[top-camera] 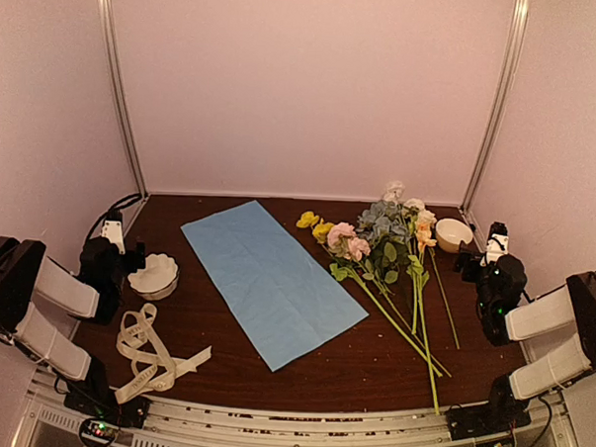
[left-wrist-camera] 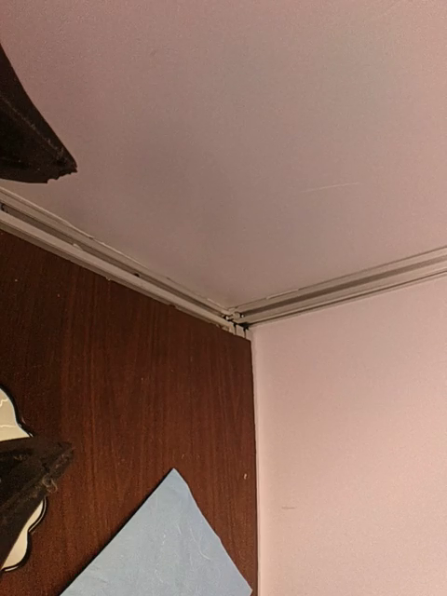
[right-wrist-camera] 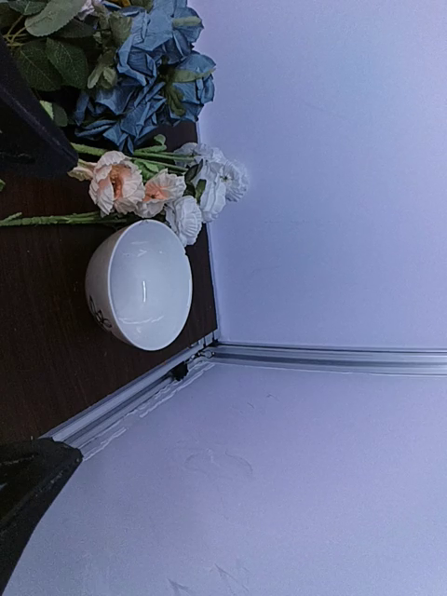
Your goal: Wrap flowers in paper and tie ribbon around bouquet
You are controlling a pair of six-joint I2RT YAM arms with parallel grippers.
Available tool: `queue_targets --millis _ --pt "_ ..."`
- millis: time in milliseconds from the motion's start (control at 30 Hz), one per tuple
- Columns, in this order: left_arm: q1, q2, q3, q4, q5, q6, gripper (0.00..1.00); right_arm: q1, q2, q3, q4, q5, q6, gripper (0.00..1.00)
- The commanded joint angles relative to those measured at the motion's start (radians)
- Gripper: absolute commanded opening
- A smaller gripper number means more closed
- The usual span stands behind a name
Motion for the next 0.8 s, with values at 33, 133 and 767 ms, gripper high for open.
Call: queue_targets --millis 33,133,767 --pt "0.006 -0.016 0.020 0.019 0.008 -0.010 0.98 -0.002 -0.007 0.017 0.002 0.020 0.000 1.00" --pt "0.005 -0.029 0.018 0.028 0.005 -0.001 0.98 -0.002 -0.007 0.017 0.002 0.020 0.001 1.00" --pt "-0.533 -0.397 0.514 -1.054 -0.091 -0.093 0.75 0.169 -0.196 0.578 -1.034 -0.408 0.215 0.75"
